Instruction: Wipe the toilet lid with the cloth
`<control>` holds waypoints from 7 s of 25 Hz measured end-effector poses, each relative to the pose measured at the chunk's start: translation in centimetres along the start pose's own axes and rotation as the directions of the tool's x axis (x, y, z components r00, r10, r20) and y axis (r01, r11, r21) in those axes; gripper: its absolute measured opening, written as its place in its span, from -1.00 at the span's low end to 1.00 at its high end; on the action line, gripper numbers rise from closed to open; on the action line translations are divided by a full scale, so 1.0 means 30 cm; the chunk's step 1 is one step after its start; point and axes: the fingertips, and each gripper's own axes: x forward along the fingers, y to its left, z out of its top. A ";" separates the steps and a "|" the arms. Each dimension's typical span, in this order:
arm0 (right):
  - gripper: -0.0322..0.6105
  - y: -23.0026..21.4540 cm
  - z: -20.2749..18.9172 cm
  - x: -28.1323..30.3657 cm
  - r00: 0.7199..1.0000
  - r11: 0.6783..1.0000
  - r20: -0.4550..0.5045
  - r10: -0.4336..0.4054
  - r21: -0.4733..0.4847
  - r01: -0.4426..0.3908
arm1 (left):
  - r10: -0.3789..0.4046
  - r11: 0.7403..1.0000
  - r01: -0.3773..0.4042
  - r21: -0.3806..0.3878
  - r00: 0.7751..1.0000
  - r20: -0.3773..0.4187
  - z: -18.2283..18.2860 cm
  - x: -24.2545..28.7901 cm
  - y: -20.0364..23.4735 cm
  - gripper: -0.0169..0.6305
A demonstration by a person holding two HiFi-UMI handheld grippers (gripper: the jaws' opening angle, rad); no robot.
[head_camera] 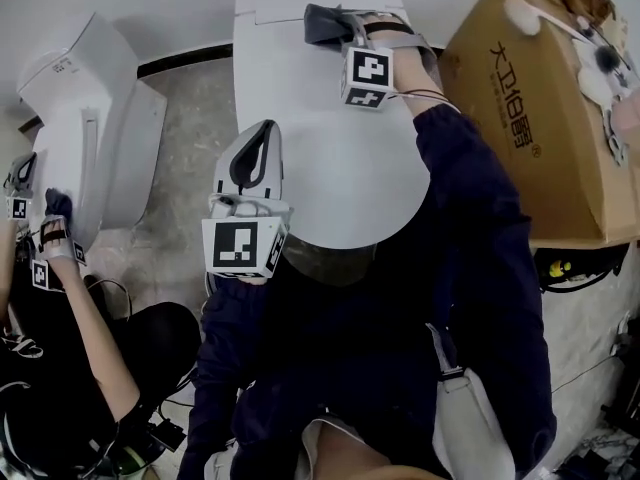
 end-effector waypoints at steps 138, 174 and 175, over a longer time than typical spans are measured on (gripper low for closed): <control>-0.68 0.452 0.483 -0.599 0.920 0.919 0.014 0.393 -0.050 -0.392 | 0.146 0.989 -0.147 0.018 0.989 0.028 -0.020 -0.227 0.171 -0.90; -0.69 0.077 0.523 0.309 0.983 0.971 -0.096 0.156 -0.167 -0.170 | 0.255 0.966 -0.256 -0.030 0.966 -0.042 -0.120 -0.351 0.262 -0.90; -0.69 0.095 0.530 0.278 0.982 0.970 -0.091 0.165 -0.167 -0.179 | 0.255 0.966 -0.256 -0.029 0.966 -0.035 -0.113 -0.354 0.262 -0.90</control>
